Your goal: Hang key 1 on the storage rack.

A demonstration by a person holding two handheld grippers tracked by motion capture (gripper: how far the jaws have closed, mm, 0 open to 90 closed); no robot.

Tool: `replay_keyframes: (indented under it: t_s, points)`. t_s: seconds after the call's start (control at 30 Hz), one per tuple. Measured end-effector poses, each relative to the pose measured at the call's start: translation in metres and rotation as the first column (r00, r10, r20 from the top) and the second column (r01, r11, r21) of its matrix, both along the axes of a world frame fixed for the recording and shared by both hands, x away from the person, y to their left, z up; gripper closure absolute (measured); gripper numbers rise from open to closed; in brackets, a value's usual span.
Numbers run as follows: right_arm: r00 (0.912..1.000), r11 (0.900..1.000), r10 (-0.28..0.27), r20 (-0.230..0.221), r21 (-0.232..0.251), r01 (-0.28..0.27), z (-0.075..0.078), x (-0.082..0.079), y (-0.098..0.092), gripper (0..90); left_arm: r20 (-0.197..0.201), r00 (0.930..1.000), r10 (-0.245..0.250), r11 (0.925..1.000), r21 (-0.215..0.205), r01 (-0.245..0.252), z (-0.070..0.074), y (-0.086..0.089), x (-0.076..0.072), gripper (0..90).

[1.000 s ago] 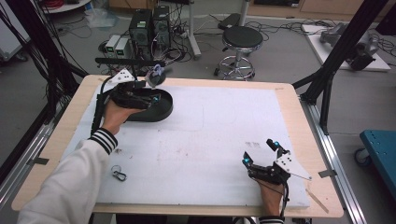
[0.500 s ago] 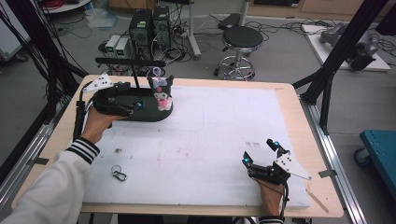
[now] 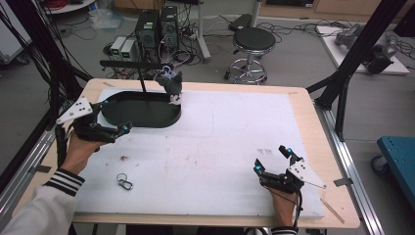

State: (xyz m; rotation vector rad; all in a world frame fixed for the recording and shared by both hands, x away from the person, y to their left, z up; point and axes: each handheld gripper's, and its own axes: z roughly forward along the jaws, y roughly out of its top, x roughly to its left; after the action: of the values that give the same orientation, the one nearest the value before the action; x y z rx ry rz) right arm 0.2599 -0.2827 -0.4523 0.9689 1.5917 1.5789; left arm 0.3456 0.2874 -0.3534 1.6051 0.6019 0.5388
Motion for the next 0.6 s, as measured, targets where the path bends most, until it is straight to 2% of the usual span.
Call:
replay_keyframes:
  t_s: [0.27,0.43,0.6]
  points:
    - [0.9998,1.0,-0.015,-0.011,0.018,0.015,0.0,0.002,0.001,0.7,0.018,0.9992,0.036,0.9988,-0.033,-0.035,-0.01,0.019,-0.02,1.7]
    - [0.9996,1.0,-0.02,-0.023,0.023,0.02,0.0,0.002,0.003,0.6,0.008,0.9988,0.048,0.9981,-0.04,-0.047,-0.018,0.026,-0.024,1.7]
    - [0.9998,1.0,-0.017,-0.011,0.013,0.017,0.0,0.003,0.003,0.6,0.017,0.9989,0.045,0.9985,-0.034,-0.044,-0.021,0.028,-0.024,1.7]
